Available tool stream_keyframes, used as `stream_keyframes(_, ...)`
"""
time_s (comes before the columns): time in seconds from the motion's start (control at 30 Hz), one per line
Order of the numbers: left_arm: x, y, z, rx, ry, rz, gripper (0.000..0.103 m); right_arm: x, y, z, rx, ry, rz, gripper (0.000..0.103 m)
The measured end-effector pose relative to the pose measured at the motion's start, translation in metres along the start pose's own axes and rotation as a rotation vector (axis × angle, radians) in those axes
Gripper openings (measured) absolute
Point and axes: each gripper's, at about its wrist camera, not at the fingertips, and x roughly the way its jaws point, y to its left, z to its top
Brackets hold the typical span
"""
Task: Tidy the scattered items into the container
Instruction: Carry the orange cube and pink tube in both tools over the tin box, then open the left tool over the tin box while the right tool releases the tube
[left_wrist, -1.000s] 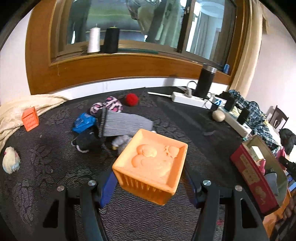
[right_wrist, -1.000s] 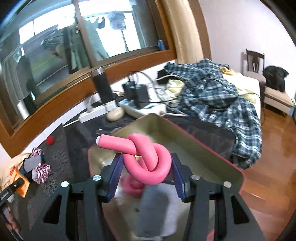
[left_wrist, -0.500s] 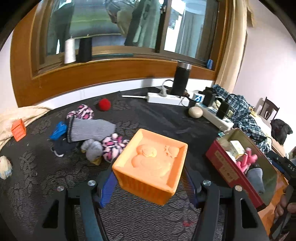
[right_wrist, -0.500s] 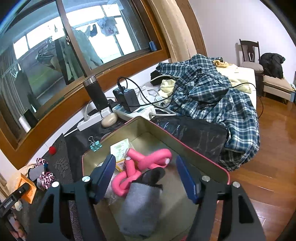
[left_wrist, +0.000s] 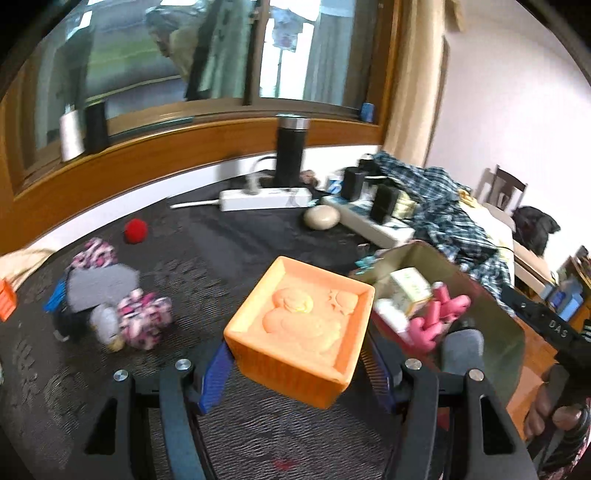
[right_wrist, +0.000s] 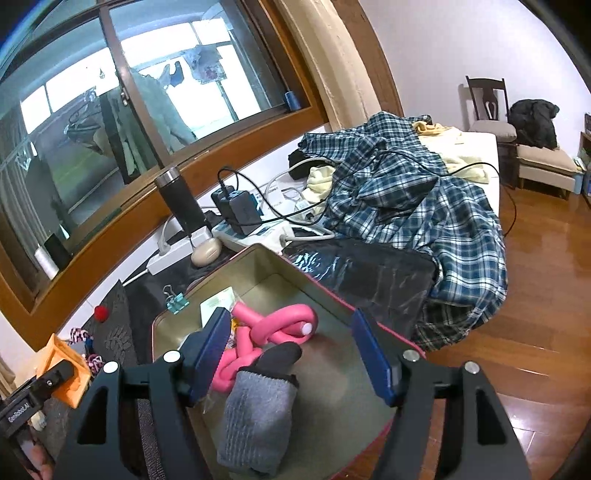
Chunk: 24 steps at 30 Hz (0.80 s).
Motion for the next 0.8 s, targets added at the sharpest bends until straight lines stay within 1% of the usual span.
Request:
stream_keyframes(0.2,0.018,-0.051,0.014,0.084,0.001,-0.070,0.065,-0.010,-0.013,0.009,0.038,-0.035,-0.012,0.072)
stream_keyframes(0.37,0.036,-0.086,0.019,0.132,0.024,-0.144,0.065,-0.012,-0.018,0.013,0.053,-0.046,-0.020,0.072)
stream_keyframes(0.5,0.038,-0.087,0.020,0.131,0.027,-0.149,0.066,-0.011,-0.018,0.014,0.048,-0.046,-0.020,0.072)
stream_keyframes(0.57,0.039,-0.087,0.020,0.130,0.028,-0.152,0.071,-0.010,-0.017,0.013,0.046,-0.044,-0.018,0.072)
stream_keyframes(0.6,0.039,-0.087,0.020,0.129,0.028,-0.153,0.075,-0.009,-0.017,0.013,0.045,-0.042,-0.019,0.072)
stream_keyframes(0.63,0.039,-0.087,0.020,0.129,0.029,-0.154,0.077,-0.008,-0.017,0.012,0.044,-0.040,-0.019,0.072)
stream_keyframes(0.8,0.041,-0.088,0.021,0.127,0.032,-0.160,0.077,-0.007,-0.013,0.010,0.037,-0.035,-0.016,0.072)
